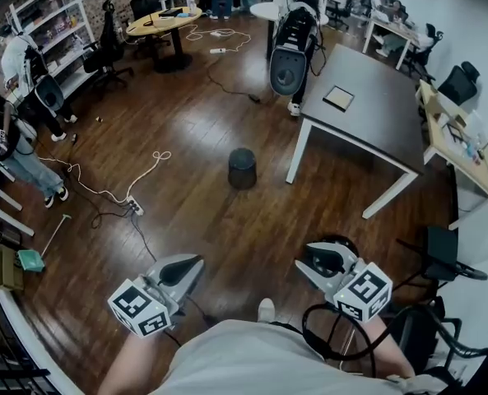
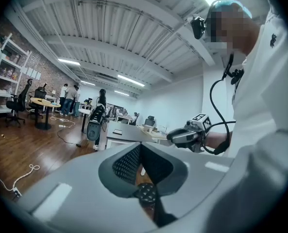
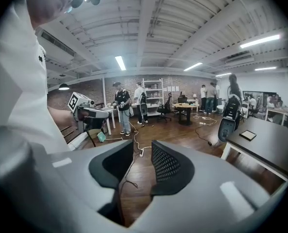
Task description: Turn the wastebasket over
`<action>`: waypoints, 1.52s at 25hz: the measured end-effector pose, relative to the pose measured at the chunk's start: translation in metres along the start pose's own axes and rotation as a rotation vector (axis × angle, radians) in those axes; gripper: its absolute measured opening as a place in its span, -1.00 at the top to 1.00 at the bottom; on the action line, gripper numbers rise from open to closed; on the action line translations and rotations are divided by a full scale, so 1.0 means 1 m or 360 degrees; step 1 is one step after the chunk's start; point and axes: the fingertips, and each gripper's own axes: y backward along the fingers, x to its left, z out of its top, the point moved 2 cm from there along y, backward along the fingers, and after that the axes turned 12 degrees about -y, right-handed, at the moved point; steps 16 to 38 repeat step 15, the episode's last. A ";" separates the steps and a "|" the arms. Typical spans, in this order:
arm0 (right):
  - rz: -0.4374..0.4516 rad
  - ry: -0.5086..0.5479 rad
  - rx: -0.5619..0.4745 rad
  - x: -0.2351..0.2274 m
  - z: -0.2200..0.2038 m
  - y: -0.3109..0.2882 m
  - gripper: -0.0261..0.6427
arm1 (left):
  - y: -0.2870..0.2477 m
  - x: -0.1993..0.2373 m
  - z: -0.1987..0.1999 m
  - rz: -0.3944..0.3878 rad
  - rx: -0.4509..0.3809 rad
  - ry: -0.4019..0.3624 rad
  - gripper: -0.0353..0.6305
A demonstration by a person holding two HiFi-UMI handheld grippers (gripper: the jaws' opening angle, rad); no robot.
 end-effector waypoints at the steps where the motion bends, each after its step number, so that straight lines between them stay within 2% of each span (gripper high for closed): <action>1: 0.0002 0.0007 0.0003 0.007 0.000 -0.001 0.57 | 0.006 0.000 0.000 0.0002 -0.0006 0.0002 0.89; 8: 0.0000 0.0044 0.0011 0.050 -0.007 -0.001 0.57 | 0.050 -0.013 -0.006 -0.0016 -0.0018 -0.0004 0.89; 15: -0.0010 -0.0002 0.0021 0.088 -0.024 -0.006 0.57 | 0.088 -0.017 -0.023 -0.0018 -0.0008 0.0028 0.89; 38: -0.0010 -0.0002 0.0021 0.088 -0.024 -0.006 0.57 | 0.088 -0.017 -0.023 -0.0018 -0.0008 0.0028 0.89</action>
